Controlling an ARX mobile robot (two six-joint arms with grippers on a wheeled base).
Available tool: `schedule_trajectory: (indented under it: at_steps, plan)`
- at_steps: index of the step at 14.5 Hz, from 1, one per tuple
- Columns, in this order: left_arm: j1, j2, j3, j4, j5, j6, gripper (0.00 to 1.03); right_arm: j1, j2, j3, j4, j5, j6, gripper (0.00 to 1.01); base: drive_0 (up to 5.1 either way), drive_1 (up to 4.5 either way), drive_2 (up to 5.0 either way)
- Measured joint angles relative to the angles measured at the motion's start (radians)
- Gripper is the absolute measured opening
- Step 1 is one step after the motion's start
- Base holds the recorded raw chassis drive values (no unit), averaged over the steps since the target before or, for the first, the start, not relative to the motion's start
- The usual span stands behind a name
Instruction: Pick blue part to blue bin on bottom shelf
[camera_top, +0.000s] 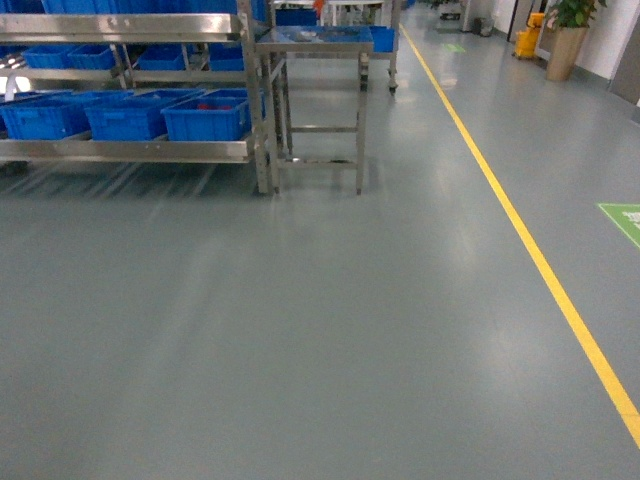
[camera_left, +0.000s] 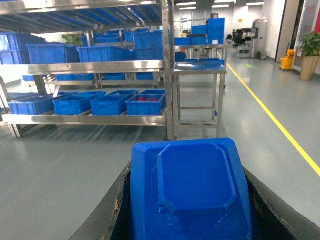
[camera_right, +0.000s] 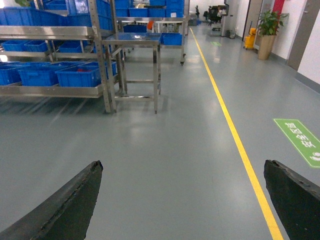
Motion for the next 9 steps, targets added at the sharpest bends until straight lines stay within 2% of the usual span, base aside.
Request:
schedule_trajectory:
  at_steps: [9]
  plan:
    - [0.0, 0.002, 0.0, 0.0, -0.001, 0.0, 0.44, 0.0, 0.0, 0.0, 0.002, 0.0, 0.0, 0.98, 0.0, 4.08, -4.1]
